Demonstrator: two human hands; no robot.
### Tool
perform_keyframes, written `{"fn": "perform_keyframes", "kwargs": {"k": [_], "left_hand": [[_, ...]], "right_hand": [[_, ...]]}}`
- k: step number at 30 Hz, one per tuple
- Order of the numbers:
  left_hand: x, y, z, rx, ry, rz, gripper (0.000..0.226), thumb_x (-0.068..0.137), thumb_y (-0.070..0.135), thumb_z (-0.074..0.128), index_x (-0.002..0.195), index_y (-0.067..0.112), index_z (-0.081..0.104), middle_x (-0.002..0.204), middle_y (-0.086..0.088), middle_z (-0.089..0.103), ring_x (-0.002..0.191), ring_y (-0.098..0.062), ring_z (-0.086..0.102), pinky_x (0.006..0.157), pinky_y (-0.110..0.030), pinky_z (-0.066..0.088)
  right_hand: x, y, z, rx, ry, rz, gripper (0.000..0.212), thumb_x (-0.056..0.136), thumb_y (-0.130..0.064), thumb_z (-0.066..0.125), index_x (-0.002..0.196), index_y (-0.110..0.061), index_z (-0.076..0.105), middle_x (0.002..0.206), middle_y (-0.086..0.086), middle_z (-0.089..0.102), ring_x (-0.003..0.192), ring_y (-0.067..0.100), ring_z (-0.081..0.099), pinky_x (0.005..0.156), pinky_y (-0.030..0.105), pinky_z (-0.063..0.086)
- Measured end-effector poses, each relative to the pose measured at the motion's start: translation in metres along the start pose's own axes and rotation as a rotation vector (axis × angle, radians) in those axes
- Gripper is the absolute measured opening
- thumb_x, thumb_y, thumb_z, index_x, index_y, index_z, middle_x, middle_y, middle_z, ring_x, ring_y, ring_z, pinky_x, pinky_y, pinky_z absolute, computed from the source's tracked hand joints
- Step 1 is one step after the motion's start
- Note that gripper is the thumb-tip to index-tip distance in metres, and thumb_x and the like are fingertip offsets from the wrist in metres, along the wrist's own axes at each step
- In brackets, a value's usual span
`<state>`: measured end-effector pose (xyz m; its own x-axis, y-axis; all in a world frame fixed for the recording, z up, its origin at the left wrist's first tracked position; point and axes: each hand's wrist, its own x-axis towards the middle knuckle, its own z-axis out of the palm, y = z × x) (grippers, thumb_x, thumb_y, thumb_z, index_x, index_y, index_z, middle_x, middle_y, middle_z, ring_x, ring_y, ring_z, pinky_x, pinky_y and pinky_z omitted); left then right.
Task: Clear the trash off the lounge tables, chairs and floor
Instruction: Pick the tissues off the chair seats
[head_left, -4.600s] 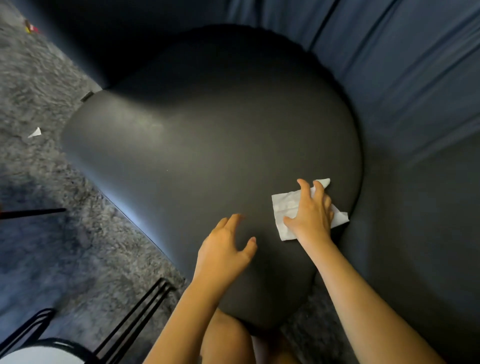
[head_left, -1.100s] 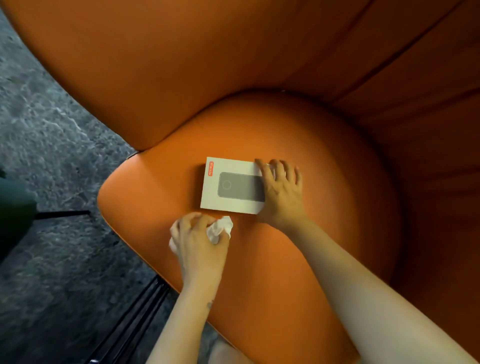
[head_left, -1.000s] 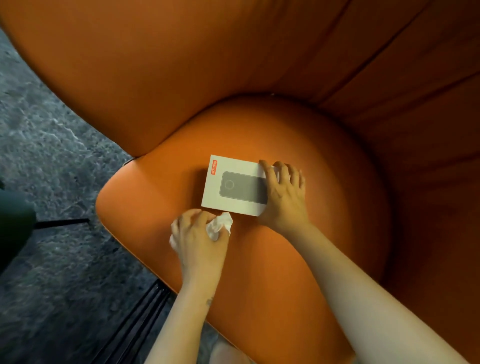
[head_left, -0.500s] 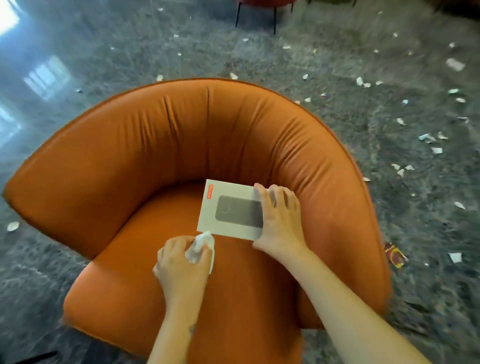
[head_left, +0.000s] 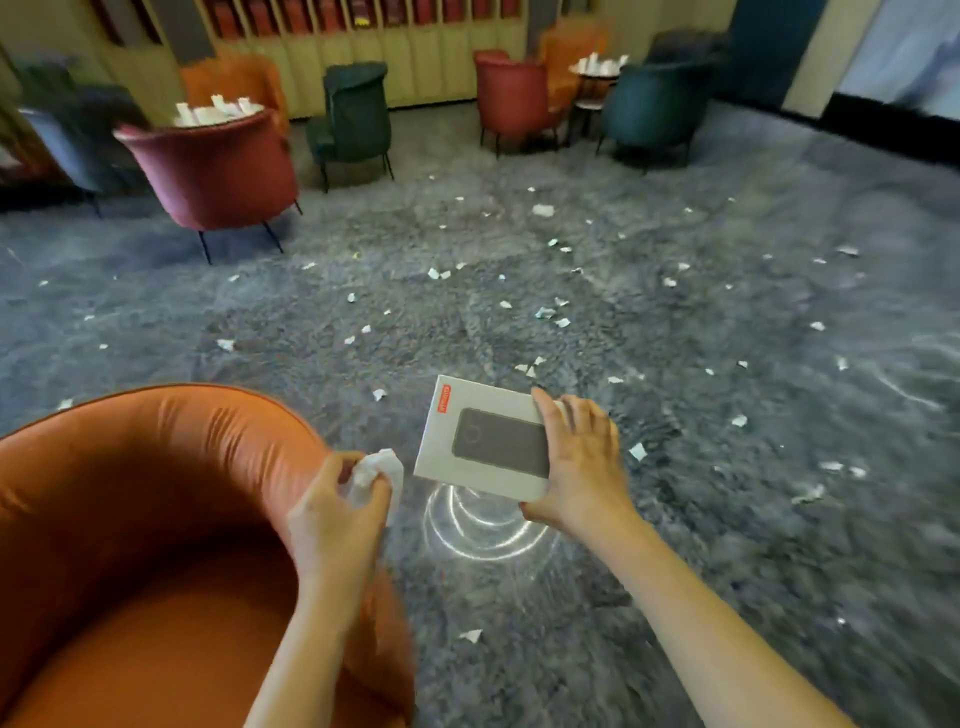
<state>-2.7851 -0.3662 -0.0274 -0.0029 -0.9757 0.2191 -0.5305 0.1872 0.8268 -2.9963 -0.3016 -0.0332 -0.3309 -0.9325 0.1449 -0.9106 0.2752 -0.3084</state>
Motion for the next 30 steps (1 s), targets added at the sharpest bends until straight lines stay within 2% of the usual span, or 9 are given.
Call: {"fn": "perform_keyframes", "kwargs": {"k": [3,5,8,11,16,20,24,27,30], "left_hand": [[-0.01,0.046,0.055,-0.001,-0.1,0.085,0.033,0.08,0.013,0.067,0.11,0.016,0.055,0.085,0.0,0.058,0.076,-0.018,0.051,0.066,-0.024,0.029],[-0.018,0.073,0.091,-0.05,-0.182,0.128,0.033,0.084,0.01,0.063,0.114,0.014,0.05,0.081,-0.004,0.056,0.071,-0.023,0.05,0.062,-0.027,0.027],[-0.029,0.116,0.143,-0.079,-0.32,0.205,0.016,0.087,0.006,0.056,0.098,0.015,0.05,0.069,0.0,0.053,0.064,-0.024,0.049,0.057,-0.033,0.035],[-0.038,0.157,0.196,-0.033,-0.474,0.336,0.015,0.083,-0.001,0.056,0.082,0.014,0.054,0.066,0.005,0.053,0.062,-0.018,0.049,0.056,-0.023,0.036],[-0.054,0.23,0.309,-0.077,-0.754,0.388,0.015,0.085,0.002,0.054,0.086,0.016,0.06,0.083,-0.003,0.061,0.077,-0.019,0.055,0.058,-0.015,0.036],[-0.062,0.287,0.411,-0.176,-0.991,0.418,0.014,0.094,0.017,0.051,0.09,0.012,0.063,0.09,-0.007,0.065,0.081,-0.019,0.058,0.065,-0.025,0.039],[-0.057,0.346,0.499,-0.216,-1.198,0.4,0.054,0.09,0.056,0.044,0.079,0.007,0.062,0.079,-0.004,0.063,0.072,-0.017,0.054,0.062,-0.029,0.039],[-0.058,0.385,0.565,-0.195,-1.299,0.425,0.043,0.084,0.06,0.052,0.071,0.02,0.059,0.074,0.005,0.061,0.07,-0.01,0.054,0.058,-0.023,0.035],[-0.082,0.421,0.63,-0.21,-1.348,0.457,0.018,0.081,0.042,0.067,0.085,0.026,0.061,0.083,0.015,0.061,0.077,0.001,0.055,0.056,-0.01,0.037]], "right_hand": [[-0.026,0.07,-0.03,-0.009,0.026,0.164,0.119,0.057,-0.056,0.075,0.144,-0.027,-0.001,0.142,0.003,0.015,0.134,0.025,0.007,0.114,0.04,0.008],[-0.043,0.108,-0.044,-0.022,0.064,0.248,0.121,0.057,-0.061,0.074,0.144,-0.028,-0.004,0.143,0.003,0.014,0.134,0.025,0.007,0.113,0.04,0.008],[-0.062,0.16,-0.064,-0.001,0.098,0.347,0.124,0.053,-0.068,0.069,0.144,-0.028,-0.003,0.141,0.001,0.016,0.132,0.024,0.008,0.111,0.041,0.011],[-0.076,0.207,-0.081,-0.012,0.1,0.439,0.123,0.053,-0.063,0.071,0.145,-0.028,-0.004,0.141,0.001,0.015,0.133,0.025,0.009,0.112,0.041,0.015],[-0.092,0.303,-0.102,0.018,0.175,0.592,0.119,0.054,-0.057,0.07,0.144,-0.031,-0.004,0.136,-0.006,0.009,0.127,0.015,0.003,0.11,0.038,0.014],[-0.079,0.385,-0.113,-0.026,0.19,0.712,0.118,0.056,-0.053,0.071,0.145,-0.03,-0.002,0.139,-0.004,0.012,0.129,0.016,0.006,0.107,0.035,0.015],[-0.047,0.456,-0.133,-0.017,0.196,0.796,0.119,0.055,-0.053,0.072,0.144,-0.034,-0.005,0.138,-0.007,0.011,0.128,0.016,0.008,0.107,0.033,0.018],[-0.027,0.504,-0.148,-0.017,0.209,0.856,0.117,0.053,-0.055,0.069,0.141,-0.037,-0.007,0.139,-0.008,0.011,0.13,0.019,0.009,0.108,0.035,0.02],[-0.032,0.558,-0.162,-0.036,0.224,0.963,0.118,0.052,-0.059,0.064,0.143,-0.035,-0.007,0.141,-0.004,0.012,0.132,0.02,0.011,0.11,0.036,0.018]]}}
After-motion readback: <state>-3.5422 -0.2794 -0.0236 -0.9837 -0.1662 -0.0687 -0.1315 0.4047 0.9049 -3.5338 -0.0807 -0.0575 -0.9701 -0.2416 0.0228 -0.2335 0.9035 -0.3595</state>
